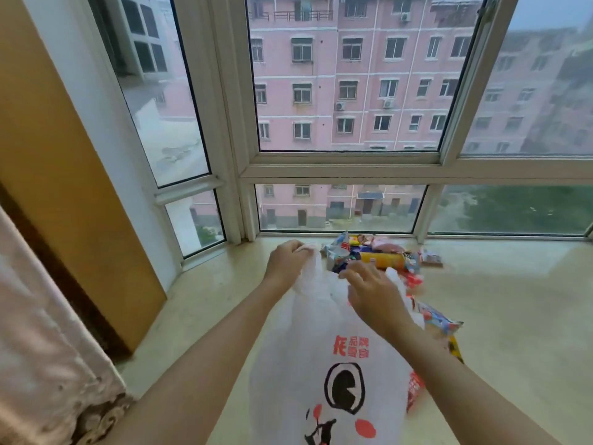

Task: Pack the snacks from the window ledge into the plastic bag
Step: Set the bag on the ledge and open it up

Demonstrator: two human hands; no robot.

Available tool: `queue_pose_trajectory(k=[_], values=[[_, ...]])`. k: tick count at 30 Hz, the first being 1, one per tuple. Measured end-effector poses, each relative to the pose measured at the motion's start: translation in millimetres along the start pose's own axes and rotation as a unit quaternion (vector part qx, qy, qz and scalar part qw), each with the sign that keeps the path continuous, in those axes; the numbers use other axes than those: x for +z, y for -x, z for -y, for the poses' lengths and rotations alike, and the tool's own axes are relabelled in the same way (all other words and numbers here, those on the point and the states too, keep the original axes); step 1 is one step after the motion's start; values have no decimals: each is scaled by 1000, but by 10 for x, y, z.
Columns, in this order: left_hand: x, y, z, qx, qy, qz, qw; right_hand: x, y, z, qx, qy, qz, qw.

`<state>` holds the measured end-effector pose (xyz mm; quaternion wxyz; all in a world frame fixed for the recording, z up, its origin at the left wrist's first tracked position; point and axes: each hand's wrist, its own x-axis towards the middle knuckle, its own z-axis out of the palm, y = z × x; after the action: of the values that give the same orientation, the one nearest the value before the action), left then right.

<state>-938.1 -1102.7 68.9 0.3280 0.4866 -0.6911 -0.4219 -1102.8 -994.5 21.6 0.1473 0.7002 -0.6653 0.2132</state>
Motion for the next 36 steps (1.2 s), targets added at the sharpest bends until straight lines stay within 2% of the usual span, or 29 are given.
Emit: queue_pose_trajectory(k=[3,6,10,13,15,17,19,20,21,22,23,24,25,26,27,30,32,33,36], values=[[52,-80,-124,32,25,17,999,379,30,-140,21,-108,167,980],[-57,-125,-135,24,59,-15,998,567,-47,-309,12,-111,212,971],[-314,-199,-89,-15,170,-119,978,713,-177,-394,-2,-77,202,976],[-627,-335,33,-32,174,-199,964,902,-262,-470,-26,30,107,993],[-846,-485,143,-62,133,-250,957,902,-408,-499,-59,32,45,997],[-1045,-638,217,-104,59,-287,950,868,-561,-528,-139,43,25,989],[-1220,-766,267,-144,-115,-332,925,846,-735,-526,-200,68,2,977],[-1265,-822,289,-118,-237,-353,898,849,-834,-513,-207,65,-19,976],[-1252,-892,290,-30,-339,-351,872,867,-937,-489,-209,51,-44,976],[-1174,-959,268,106,-393,-308,860,904,-1031,-450,-215,34,-61,974],[-1061,-1018,232,223,-415,-215,855,959,-1113,-397,-227,21,-76,971],[-928,-1106,241,279,-418,-92,860,1017,-1187,-341,-247,16,-88,965],[-795,-1187,283,252,-424,20,870,1069,-1246,-290,-267,13,-96,959],[-683,-1291,397,192,-442,101,871,1117,-1291,-246,-282,9,-101,954],[-590,-1398,539,146,-469,145,859,1156,-1328,-209,-293,4,-106,950],[-385,-1761,916,102,-506,198,833,1288,-1389,-191,-313,8,-121,942],[-283,-1987,1077,108,-525,194,821,1376,-1404,-237,-313,17,-119,942],[-258,-2080,1117,109,-526,172,826,1410,-1398,-287,-313,25,-114,943],[-284,-2362,1221,83,-447,60,889,1459,-1337,-501,-306,60,-90,946]])
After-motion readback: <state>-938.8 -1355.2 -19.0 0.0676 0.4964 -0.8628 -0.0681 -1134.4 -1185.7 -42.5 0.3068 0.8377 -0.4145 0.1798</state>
